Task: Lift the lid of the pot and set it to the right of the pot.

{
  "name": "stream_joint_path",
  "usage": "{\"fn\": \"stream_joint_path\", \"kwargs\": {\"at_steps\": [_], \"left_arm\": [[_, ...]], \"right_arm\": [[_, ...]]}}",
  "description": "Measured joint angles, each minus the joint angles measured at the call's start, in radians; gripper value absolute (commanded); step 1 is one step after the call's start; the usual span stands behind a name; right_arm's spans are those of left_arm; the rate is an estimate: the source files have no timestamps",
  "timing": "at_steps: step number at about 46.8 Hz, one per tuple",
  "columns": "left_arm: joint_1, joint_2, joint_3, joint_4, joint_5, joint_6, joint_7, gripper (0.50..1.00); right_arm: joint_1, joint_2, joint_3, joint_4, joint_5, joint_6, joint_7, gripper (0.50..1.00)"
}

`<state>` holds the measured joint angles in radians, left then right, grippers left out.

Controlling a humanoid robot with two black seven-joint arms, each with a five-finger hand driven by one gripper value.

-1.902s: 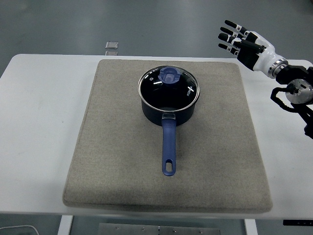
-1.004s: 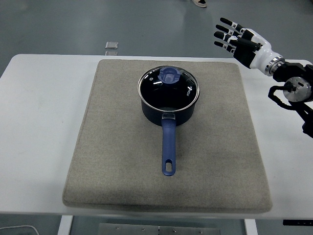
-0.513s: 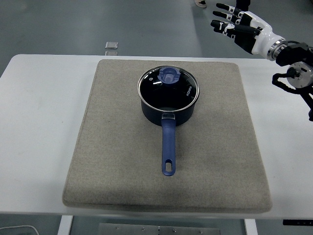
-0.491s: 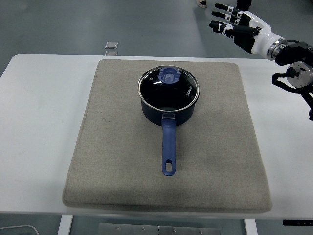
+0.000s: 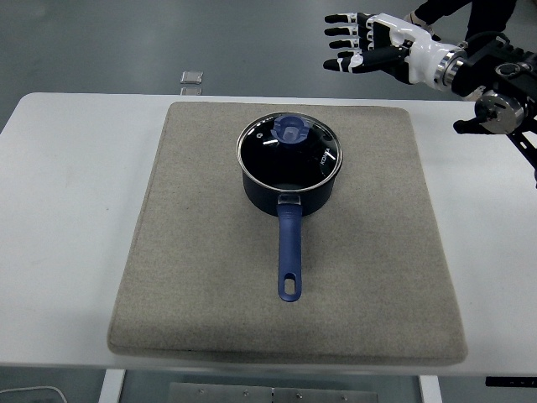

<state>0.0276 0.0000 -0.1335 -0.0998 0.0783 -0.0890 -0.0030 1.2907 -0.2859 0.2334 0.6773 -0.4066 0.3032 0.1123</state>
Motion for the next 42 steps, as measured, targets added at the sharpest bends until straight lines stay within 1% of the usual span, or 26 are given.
{"fn": "stream_joint_path", "kwargs": {"at_steps": [6, 13, 18, 23, 31, 36, 42], "left_arm": [[0.0, 0.0, 0.0, 0.0, 0.0, 0.0, 0.0, 1.0], [0.0, 0.0, 0.0, 0.0, 0.0, 0.0, 0.0, 1.0], [0.0, 0.0, 0.0, 0.0, 0.0, 0.0, 0.0, 1.0], [0.0, 0.0, 0.0, 0.0, 0.0, 0.0, 0.0, 1.0], [0.0, 0.0, 0.0, 0.0, 0.0, 0.0, 0.0, 1.0], [0.0, 0.0, 0.0, 0.0, 0.0, 0.0, 0.0, 1.0], [0.0, 0.0, 0.0, 0.0, 0.0, 0.0, 0.0, 1.0]], "right_arm": [[0.038, -0.016, -0.059, 0.014, -0.094, 0.002, 0.001, 0.915], [0.091, -0.027, -0.141, 0.069, -0.198, 0.004, 0.003, 0.915], [0.138, -0.033, -0.203, 0.096, -0.248, 0.004, 0.004, 0.913], [0.185, -0.032, -0.274, 0.119, -0.284, 0.004, 0.021, 0.913], [0.245, -0.018, -0.376, 0.161, -0.353, 0.016, 0.036, 0.913], [0.278, -0.006, -0.396, 0.169, -0.383, 0.03, 0.038, 0.915], [0.312, 0.039, -0.441, 0.172, -0.399, 0.033, 0.038, 0.915]]}}
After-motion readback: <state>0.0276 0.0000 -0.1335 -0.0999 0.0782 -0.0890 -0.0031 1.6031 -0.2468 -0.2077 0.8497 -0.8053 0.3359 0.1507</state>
